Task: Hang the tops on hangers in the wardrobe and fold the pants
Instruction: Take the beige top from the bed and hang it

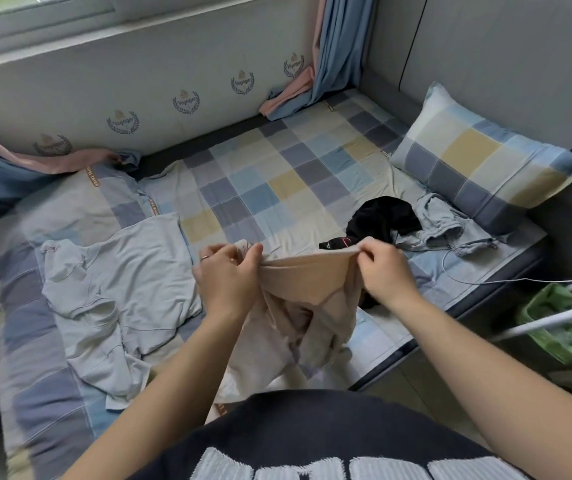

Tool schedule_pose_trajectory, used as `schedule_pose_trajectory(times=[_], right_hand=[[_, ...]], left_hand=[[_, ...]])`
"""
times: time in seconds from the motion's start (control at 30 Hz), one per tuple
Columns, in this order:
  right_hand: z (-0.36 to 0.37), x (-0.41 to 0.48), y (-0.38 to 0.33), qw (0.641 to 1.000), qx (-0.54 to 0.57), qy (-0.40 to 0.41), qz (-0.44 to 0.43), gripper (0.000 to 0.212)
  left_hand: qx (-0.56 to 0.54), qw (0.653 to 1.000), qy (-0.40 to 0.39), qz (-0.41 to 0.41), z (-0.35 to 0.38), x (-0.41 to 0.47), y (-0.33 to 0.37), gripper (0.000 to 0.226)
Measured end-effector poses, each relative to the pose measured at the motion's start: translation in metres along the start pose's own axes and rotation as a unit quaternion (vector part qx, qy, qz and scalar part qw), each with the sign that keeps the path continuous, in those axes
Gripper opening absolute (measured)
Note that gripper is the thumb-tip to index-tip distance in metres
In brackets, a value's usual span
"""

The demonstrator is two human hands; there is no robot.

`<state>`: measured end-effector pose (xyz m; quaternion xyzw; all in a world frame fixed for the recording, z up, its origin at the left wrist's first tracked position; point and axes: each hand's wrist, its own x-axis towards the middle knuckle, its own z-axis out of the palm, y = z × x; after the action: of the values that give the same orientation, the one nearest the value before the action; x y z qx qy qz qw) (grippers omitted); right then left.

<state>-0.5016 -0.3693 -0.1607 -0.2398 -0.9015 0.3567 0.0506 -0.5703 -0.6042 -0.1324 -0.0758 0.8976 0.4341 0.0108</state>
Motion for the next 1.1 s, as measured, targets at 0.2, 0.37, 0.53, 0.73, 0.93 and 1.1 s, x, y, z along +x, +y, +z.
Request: schedule_pose_trajectory(times=[0.2,0.37,0.53,0.73,0.93,1.1], right_hand=[[-0.018,0.054,-0.040,0.992,0.097,0.025,-0.072,0.014],[0.004,0.072,-0.055,0.984,0.173,-0.024,-0.026,0.012],[0.022,0.056,-0.047,0.946,0.299,-0.128,0.008,0.026],[0.050,0.001,0.016,0.938,0.221,-0.180,0.196,0.019],[0.068,-0.030,0.035,0.838,0.233,-0.291,0.398,0.051],[0.075,-0.020,0.029,0.743,0.331,-0.324,0.483,0.085]], left_hand=[[-0.017,0.989,-0.113,0.090,0.018,-0.006,-0.017,0.042],[-0.048,0.959,-0.268,0.074,0.028,-0.011,-0.013,0.070],[-0.030,0.921,-0.388,-0.025,0.033,-0.011,-0.028,0.028],[-0.273,0.860,-0.284,-0.324,0.037,-0.006,-0.046,0.035],[-0.387,0.798,-0.304,-0.348,0.034,-0.019,-0.047,0.042],[-0.416,0.753,-0.370,-0.349,0.029,-0.026,-0.039,0.038]])
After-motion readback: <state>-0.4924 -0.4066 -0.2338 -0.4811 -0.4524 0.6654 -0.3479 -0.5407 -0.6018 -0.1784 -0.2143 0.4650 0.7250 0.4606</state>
